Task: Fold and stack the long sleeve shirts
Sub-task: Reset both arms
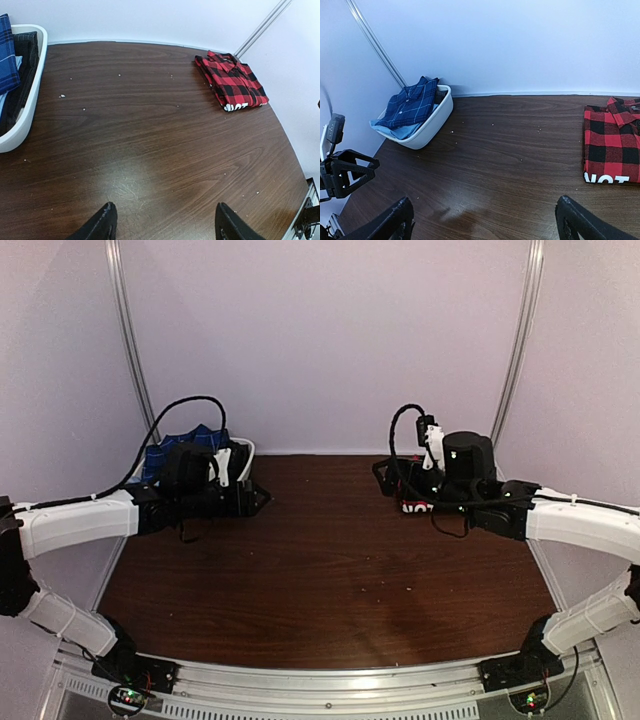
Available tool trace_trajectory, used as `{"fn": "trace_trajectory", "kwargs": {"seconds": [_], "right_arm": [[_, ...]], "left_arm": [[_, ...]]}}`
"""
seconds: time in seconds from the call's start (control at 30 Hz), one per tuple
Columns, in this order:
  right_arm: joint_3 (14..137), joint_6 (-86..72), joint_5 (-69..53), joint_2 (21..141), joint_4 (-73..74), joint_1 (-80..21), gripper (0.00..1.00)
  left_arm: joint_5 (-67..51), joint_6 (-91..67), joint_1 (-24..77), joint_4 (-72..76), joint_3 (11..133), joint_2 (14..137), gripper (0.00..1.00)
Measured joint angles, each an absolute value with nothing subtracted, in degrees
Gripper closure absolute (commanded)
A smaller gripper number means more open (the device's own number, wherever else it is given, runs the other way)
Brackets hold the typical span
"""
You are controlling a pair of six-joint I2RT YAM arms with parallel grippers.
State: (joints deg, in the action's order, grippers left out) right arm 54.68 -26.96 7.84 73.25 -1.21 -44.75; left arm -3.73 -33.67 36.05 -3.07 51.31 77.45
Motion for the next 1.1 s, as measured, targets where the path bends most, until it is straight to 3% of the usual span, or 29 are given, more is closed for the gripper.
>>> {"fn": "trace_trajectory", "kwargs": {"seconds": [1.1], "right_arm": [[54.4, -26.8, 9.3, 73.3, -1.3, -44.8, 0.0]], "left_arm": [[-3.6, -32.8, 36.1, -3.1, 51.3, 77.5, 0.32]]}}
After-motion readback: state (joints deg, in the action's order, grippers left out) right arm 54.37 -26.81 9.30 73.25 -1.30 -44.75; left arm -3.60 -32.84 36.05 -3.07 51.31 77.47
